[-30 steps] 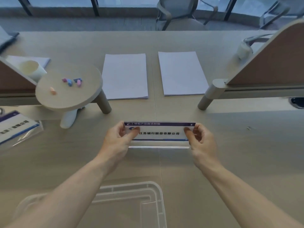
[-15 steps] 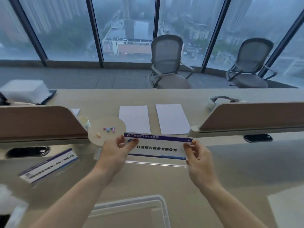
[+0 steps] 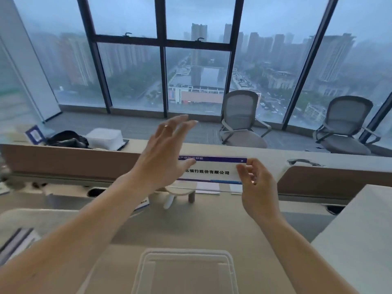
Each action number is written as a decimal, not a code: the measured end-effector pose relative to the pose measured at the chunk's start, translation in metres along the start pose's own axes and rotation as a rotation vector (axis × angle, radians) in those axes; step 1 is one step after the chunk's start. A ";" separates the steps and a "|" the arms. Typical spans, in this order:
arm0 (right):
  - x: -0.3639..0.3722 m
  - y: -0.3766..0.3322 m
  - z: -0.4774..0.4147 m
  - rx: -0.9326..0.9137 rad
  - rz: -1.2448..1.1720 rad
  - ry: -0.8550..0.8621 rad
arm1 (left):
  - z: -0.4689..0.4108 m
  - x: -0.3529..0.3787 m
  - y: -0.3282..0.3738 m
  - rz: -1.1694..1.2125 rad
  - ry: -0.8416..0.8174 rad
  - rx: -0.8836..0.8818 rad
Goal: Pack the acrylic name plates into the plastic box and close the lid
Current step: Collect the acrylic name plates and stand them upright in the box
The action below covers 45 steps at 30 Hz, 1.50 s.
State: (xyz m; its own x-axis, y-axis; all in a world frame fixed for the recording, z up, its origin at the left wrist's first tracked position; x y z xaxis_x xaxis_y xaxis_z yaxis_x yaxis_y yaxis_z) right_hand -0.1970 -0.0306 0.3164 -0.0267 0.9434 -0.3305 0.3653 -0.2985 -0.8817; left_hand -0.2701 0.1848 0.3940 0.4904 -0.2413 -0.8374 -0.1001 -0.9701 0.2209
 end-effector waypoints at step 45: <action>0.649 0.025 0.249 0.958 -0.330 -0.700 | 0.370 0.042 -0.520 0.360 -0.603 -1.058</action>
State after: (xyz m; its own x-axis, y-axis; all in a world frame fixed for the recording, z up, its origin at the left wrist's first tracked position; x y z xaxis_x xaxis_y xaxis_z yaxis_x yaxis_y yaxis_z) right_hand -0.4371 0.5379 -0.0043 -0.5888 0.8013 0.1060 -0.5760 -0.3239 -0.7505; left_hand -0.5178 0.6702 0.0595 0.0806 -0.7292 -0.6795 0.7289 -0.4219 0.5392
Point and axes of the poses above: each hand's wrist, its own z-axis away from the middle knuckle, its own x-axis out of the palm, y = z × x, the point moved 5 cm from there along -z, towards the middle knuckle, and after that the axes turned 3 degrees about -z, right-handed, at the moved point
